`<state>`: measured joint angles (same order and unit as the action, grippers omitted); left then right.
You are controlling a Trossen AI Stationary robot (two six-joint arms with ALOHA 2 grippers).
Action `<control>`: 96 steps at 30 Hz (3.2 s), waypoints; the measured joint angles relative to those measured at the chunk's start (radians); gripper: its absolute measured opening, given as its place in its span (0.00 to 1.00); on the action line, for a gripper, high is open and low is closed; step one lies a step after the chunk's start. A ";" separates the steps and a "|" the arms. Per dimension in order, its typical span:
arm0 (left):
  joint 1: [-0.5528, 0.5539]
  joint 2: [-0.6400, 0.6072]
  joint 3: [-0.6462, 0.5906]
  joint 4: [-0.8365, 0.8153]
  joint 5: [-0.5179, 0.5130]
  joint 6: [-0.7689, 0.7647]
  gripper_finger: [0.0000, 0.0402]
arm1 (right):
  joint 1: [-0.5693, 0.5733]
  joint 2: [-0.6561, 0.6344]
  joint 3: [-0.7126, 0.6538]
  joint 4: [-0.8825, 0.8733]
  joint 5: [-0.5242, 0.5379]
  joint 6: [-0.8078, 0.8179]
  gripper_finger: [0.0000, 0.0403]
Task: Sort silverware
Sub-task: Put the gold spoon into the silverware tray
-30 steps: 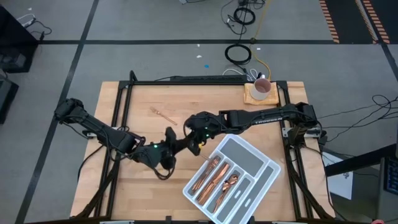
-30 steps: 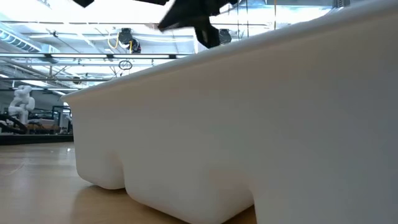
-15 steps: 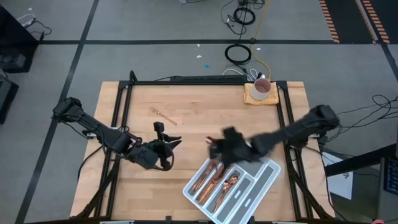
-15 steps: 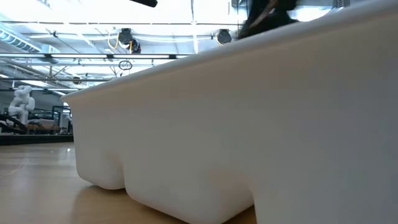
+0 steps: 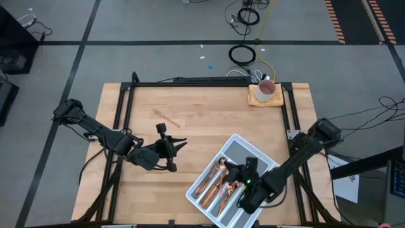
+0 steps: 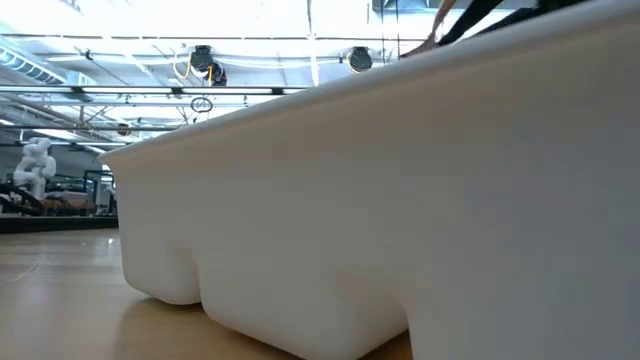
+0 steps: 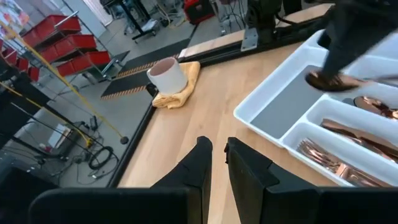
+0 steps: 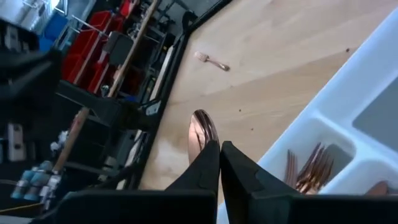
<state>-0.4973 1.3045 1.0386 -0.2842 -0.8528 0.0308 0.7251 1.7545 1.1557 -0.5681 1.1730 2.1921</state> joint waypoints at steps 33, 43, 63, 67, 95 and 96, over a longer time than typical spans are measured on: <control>0.254 0.155 0.000 0.486 0.859 -0.888 0.15 | 0.061 0.071 0.378 -0.647 0.120 -0.021 0.00; 0.310 0.316 -0.001 0.751 1.033 -0.989 0.15 | 0.066 0.068 0.378 -0.637 0.161 -0.031 0.00; 0.320 0.354 0.000 0.844 0.997 -0.958 0.15 | 0.060 0.068 0.378 -0.636 0.187 -0.041 0.00; 0.320 0.354 0.000 0.844 0.984 -0.958 0.15 | 0.046 0.068 0.378 -0.636 0.193 -0.054 0.00; 0.317 0.354 0.000 0.846 0.852 -0.847 0.02 | -0.025 0.068 0.378 -0.511 0.244 -0.184 0.00; 0.317 0.354 0.000 0.846 0.858 -0.833 0.02 | -0.026 0.068 0.378 -0.506 0.243 -0.208 0.00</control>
<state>-0.1799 1.6588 1.0386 0.5613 0.0047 -0.8021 0.6994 1.8225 1.5341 -1.0741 1.4163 1.9842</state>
